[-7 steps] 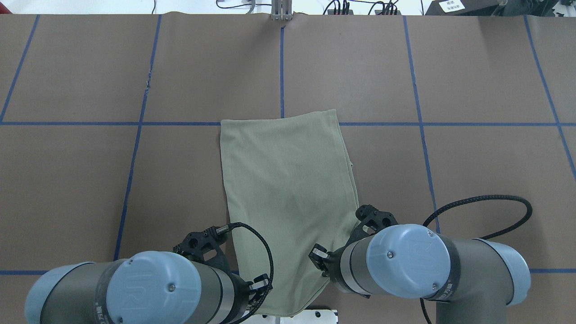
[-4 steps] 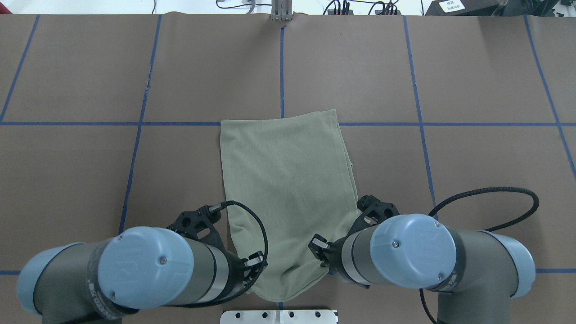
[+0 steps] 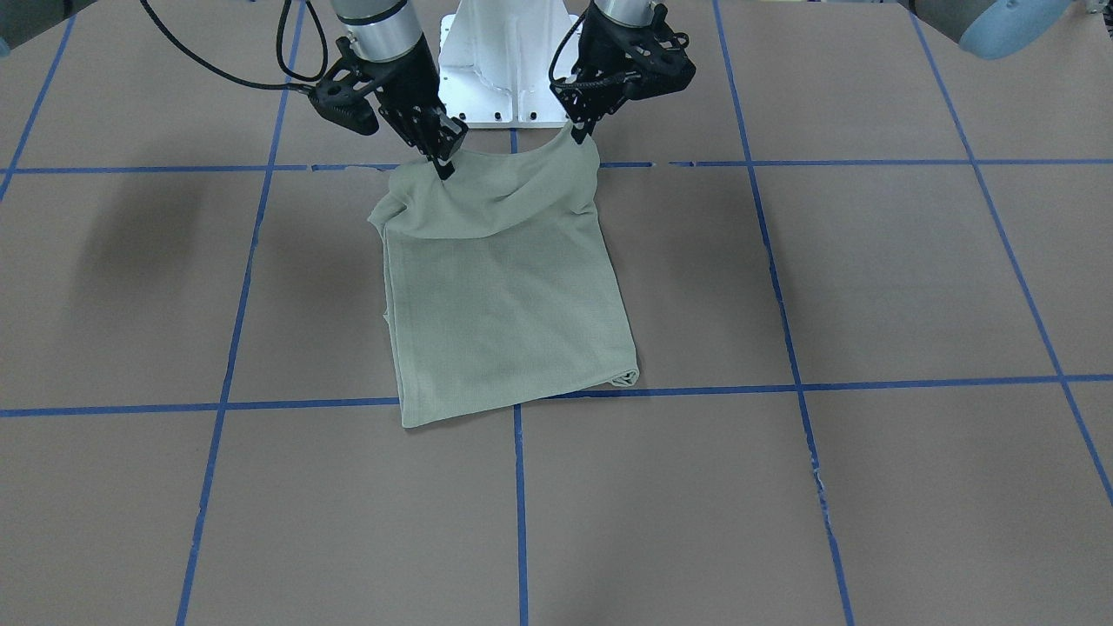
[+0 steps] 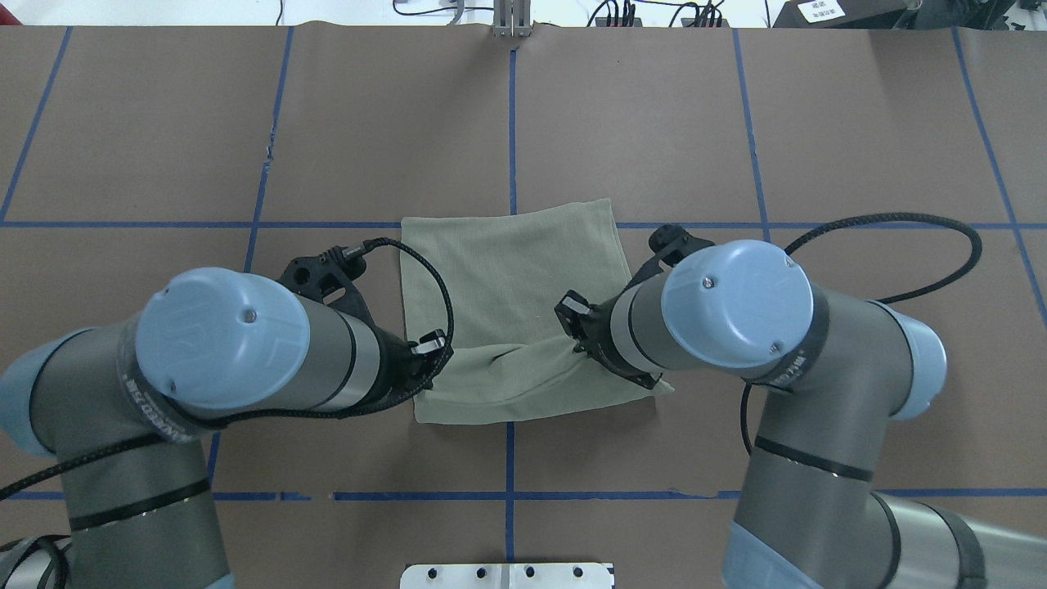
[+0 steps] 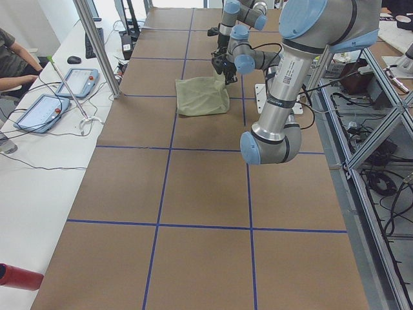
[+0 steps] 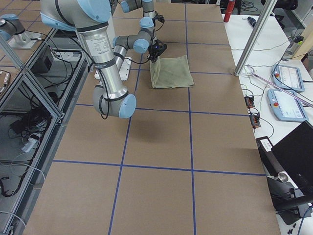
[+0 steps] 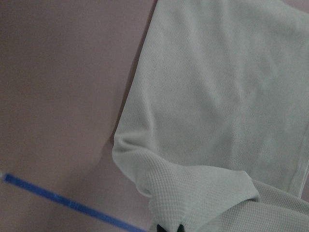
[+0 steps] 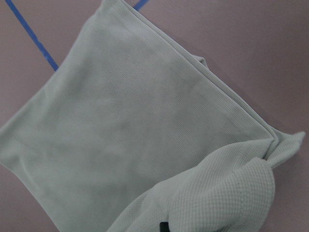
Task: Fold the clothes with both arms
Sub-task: 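Lift the near edge with both grippers and fold it over toward the far edge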
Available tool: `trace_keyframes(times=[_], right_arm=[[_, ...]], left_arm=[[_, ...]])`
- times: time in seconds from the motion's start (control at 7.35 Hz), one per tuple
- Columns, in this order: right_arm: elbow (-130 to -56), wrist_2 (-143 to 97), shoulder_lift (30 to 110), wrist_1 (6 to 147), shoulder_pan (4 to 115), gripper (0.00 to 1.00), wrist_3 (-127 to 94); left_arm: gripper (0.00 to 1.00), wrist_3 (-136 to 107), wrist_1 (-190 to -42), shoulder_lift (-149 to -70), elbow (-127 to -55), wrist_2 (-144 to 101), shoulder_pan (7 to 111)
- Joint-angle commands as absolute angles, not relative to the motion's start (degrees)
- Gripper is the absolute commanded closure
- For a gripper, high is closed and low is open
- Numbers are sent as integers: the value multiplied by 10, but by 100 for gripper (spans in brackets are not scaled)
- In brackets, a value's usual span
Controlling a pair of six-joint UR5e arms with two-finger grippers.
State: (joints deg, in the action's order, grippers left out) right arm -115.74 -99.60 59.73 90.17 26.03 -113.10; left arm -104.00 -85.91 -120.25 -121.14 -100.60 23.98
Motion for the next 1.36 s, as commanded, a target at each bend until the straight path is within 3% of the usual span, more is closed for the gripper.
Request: trace_keyframes(times=[0.0,0.41,0.82,0.95,1.09,1.22], right_arm=[[-1046,-997,555,827,314,100,-1111],[-911,-1001,495,773,341,100,-1110],[-860,-1009,486,758,343,100,-1111],[-848,-1010,486,758,343,100,-1109],[-838,-1008,484,758,342,1,-1100],[-819,-1005,473,754,347,0,-1094]], left_arm=[[100,-1014,-920,-1204,-1146,-1006,286],[100,-1011,-1010,-1206,-1063,-1005,313],[100,-1012,-1064,-1231,-981,-1005,344],[40,-1005,-1086,-1244,-945,-1005,352],[0,-973,-1112,-1252,-907,-1000,359],[0,-957,-1114,-1252,-890,-1000,382]])
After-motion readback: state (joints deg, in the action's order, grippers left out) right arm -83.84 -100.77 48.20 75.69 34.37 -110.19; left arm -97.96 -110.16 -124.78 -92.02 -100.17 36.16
